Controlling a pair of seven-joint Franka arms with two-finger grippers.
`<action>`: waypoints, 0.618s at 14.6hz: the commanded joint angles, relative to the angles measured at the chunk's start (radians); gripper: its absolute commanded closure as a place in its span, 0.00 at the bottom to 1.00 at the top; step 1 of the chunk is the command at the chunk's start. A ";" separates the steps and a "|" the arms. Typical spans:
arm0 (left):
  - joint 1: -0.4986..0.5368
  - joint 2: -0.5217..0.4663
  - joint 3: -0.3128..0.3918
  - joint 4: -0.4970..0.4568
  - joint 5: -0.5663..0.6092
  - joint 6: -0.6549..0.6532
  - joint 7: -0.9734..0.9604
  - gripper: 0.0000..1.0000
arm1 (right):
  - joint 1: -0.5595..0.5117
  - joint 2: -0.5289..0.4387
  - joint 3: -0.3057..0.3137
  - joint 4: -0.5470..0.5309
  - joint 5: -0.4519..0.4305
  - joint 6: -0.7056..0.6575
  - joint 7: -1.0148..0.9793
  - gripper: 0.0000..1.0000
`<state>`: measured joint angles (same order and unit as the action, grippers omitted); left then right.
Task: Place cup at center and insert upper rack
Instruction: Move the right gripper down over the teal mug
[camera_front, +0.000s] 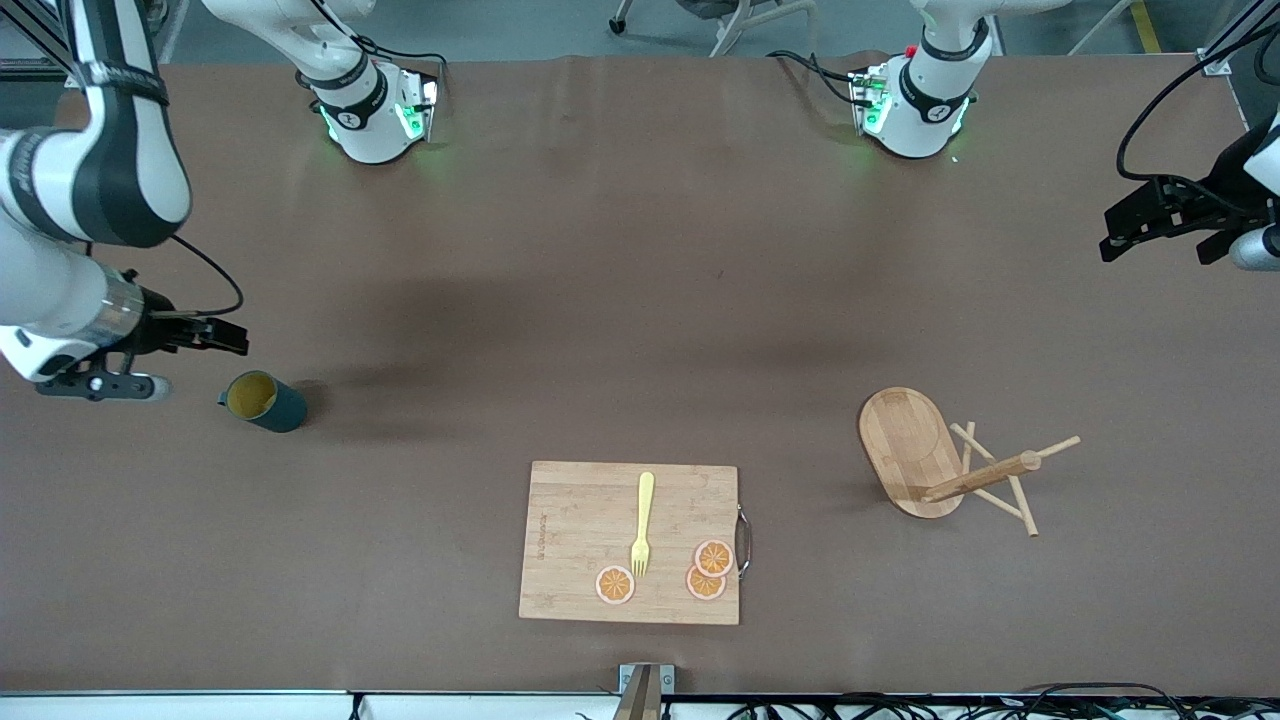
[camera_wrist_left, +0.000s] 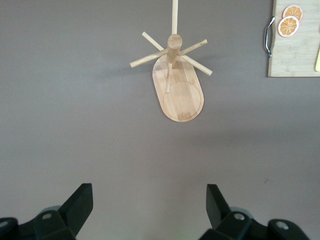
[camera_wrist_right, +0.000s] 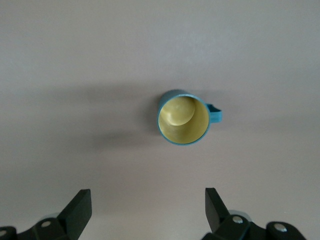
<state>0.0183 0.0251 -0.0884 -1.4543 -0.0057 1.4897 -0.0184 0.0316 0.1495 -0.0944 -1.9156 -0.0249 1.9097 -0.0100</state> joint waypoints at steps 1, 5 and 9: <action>0.003 -0.007 -0.004 0.003 0.006 0.003 -0.009 0.00 | 0.007 0.030 -0.004 -0.031 0.000 0.026 0.002 0.00; 0.002 -0.007 -0.004 0.003 0.006 0.003 -0.009 0.00 | 0.005 0.165 -0.004 -0.025 0.000 0.098 -0.010 0.00; 0.002 -0.007 -0.004 0.005 0.006 0.003 -0.009 0.00 | 0.007 0.213 -0.004 -0.006 0.003 0.183 -0.002 0.00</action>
<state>0.0184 0.0251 -0.0884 -1.4540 -0.0057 1.4899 -0.0184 0.0331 0.3641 -0.0948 -1.9391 -0.0249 2.0948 -0.0102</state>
